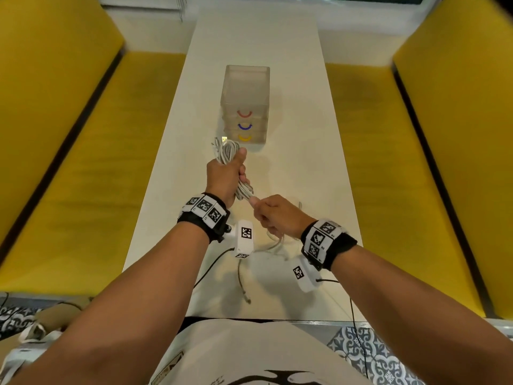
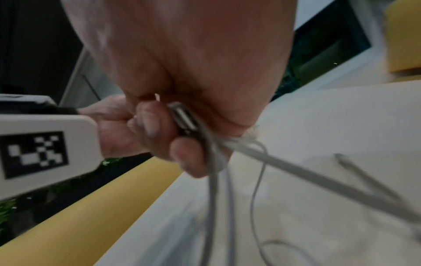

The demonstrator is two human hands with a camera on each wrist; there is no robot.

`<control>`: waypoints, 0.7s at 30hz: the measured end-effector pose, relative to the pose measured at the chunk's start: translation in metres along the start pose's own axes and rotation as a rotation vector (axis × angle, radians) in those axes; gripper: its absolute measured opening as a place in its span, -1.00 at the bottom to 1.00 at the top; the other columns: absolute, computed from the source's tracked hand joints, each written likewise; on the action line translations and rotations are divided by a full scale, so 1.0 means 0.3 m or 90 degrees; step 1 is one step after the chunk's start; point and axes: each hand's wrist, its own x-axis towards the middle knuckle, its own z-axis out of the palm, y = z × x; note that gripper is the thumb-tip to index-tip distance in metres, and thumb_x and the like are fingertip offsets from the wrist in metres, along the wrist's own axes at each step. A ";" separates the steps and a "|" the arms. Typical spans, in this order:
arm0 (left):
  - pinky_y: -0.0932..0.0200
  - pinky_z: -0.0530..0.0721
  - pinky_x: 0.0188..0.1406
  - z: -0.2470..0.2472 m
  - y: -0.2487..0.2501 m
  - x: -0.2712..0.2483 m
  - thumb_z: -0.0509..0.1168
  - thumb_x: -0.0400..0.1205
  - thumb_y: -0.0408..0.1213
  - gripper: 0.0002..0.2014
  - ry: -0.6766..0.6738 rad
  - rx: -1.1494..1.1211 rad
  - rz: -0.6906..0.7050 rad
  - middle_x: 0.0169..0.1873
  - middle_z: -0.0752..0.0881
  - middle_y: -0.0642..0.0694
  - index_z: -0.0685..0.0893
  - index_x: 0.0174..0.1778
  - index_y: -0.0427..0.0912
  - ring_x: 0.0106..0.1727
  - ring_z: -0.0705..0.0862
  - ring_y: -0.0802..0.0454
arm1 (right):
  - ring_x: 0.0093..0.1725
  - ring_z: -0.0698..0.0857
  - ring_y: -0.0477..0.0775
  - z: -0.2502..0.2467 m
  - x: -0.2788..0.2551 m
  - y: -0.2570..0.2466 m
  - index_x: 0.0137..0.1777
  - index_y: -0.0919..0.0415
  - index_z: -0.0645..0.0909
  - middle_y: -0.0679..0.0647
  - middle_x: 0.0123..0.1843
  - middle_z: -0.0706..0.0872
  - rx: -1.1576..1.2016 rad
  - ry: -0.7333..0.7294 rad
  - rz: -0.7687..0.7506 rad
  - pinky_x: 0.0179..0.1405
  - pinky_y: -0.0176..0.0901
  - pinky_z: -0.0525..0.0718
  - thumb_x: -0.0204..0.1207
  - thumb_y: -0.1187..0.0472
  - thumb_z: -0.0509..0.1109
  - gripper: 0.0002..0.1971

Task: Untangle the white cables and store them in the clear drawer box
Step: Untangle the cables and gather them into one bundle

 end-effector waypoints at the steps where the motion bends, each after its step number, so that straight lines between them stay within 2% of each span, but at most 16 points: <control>1: 0.19 0.58 -0.52 -0.003 0.008 0.000 0.46 0.67 -0.18 -0.79 -0.001 -0.013 -0.005 -0.61 0.52 0.02 0.65 -0.20 -0.17 -0.62 0.46 0.10 | -0.54 0.21 0.03 -0.013 -0.005 0.012 -0.40 0.15 0.37 0.02 -0.52 0.27 0.012 -0.012 0.011 -0.52 -0.16 0.25 0.73 -0.15 0.24 -0.48; 4: 0.18 0.57 -0.52 -0.003 0.011 -0.014 0.47 0.66 -0.12 -0.76 -0.025 -0.033 -0.016 -0.61 0.46 0.03 0.64 -0.23 -0.15 -0.63 0.41 0.11 | -0.57 0.30 0.05 -0.052 -0.006 0.032 -0.38 0.17 0.39 0.01 -0.52 0.31 0.043 -0.051 0.051 -0.47 -0.14 0.37 0.70 -0.15 0.28 -0.50; 8: 0.21 0.56 -0.54 0.001 0.009 -0.021 0.47 0.64 -0.05 -0.71 -0.071 -0.063 -0.038 -0.61 0.41 0.04 0.60 -0.25 -0.13 -0.63 0.38 0.14 | -0.58 0.34 0.07 -0.088 -0.009 0.037 -0.40 0.15 0.39 0.03 -0.54 0.32 0.064 -0.103 0.108 -0.41 -0.09 0.59 0.71 -0.14 0.28 -0.50; 11: 0.23 0.51 -0.55 -0.012 0.024 -0.019 0.45 0.64 0.04 -0.65 -0.095 -0.086 -0.042 -0.63 0.36 0.05 0.55 -0.31 -0.09 -0.63 0.35 0.15 | -0.59 0.35 0.06 -0.115 -0.010 0.028 -0.33 0.21 0.46 0.04 -0.54 0.32 0.048 -0.124 0.135 -0.30 -0.02 0.70 0.71 -0.09 0.29 -0.54; 16: 0.28 0.42 -0.61 -0.036 0.042 -0.011 0.34 0.70 0.10 -0.63 -0.146 -0.138 -0.060 -0.69 0.30 0.10 0.52 -0.34 -0.03 -0.67 0.29 0.19 | -0.57 0.40 0.02 -0.152 -0.001 0.033 -0.26 0.22 0.55 0.00 -0.54 0.38 0.058 -0.195 0.156 -0.10 0.07 0.66 0.56 -0.22 0.39 -0.53; 19: 0.30 0.39 -0.64 -0.055 0.055 0.000 0.32 0.70 0.11 -0.63 -0.158 -0.186 -0.076 -0.72 0.29 0.11 0.53 -0.33 -0.02 -0.70 0.28 0.22 | -0.54 0.41 0.04 -0.159 0.004 0.023 -0.25 0.20 0.57 0.01 -0.51 0.39 0.083 -0.225 0.158 -0.11 0.06 0.66 0.58 -0.13 0.36 -0.62; 21: 0.31 0.39 -0.64 -0.072 0.064 0.008 0.32 0.70 0.12 -0.63 -0.156 -0.198 -0.089 -0.71 0.29 0.11 0.53 -0.33 -0.03 -0.70 0.28 0.22 | -0.52 0.43 0.02 -0.163 0.006 0.012 -0.18 0.22 0.60 0.01 -0.49 0.40 0.095 -0.228 0.149 -0.18 0.01 0.66 0.67 -0.02 0.33 -0.68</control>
